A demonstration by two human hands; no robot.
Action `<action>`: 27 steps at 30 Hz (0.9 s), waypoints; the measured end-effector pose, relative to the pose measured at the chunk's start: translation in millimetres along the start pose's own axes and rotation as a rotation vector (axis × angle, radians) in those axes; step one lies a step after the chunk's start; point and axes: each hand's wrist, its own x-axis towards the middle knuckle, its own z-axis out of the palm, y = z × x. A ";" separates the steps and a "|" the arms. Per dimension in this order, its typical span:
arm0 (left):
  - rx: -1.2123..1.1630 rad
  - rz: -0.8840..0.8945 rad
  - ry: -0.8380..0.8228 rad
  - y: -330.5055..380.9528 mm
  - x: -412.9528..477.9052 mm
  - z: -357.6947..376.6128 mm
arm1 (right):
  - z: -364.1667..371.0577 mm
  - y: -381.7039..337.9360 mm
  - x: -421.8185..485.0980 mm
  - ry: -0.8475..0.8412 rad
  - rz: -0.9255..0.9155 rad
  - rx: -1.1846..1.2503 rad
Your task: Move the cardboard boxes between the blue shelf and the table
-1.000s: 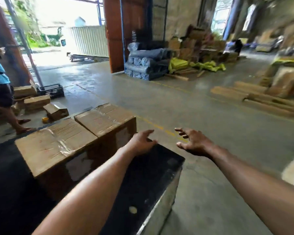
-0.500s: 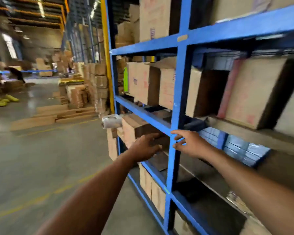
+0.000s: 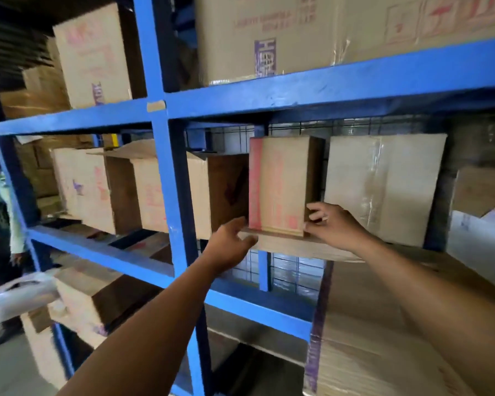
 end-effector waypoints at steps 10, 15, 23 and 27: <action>-0.355 -0.090 -0.001 -43.5 210.3 36.9 | 26.8 54.6 176.8 0.177 0.135 0.199; -0.460 -0.049 0.052 -39.5 273.9 51.8 | 27.5 62.2 227.5 0.229 0.161 0.201; -0.521 0.060 0.138 -28.3 289.4 56.4 | 30.8 57.5 232.1 0.329 0.167 0.277; -0.650 0.061 0.108 -19.7 253.9 29.0 | 17.9 42.1 206.2 0.335 0.125 0.337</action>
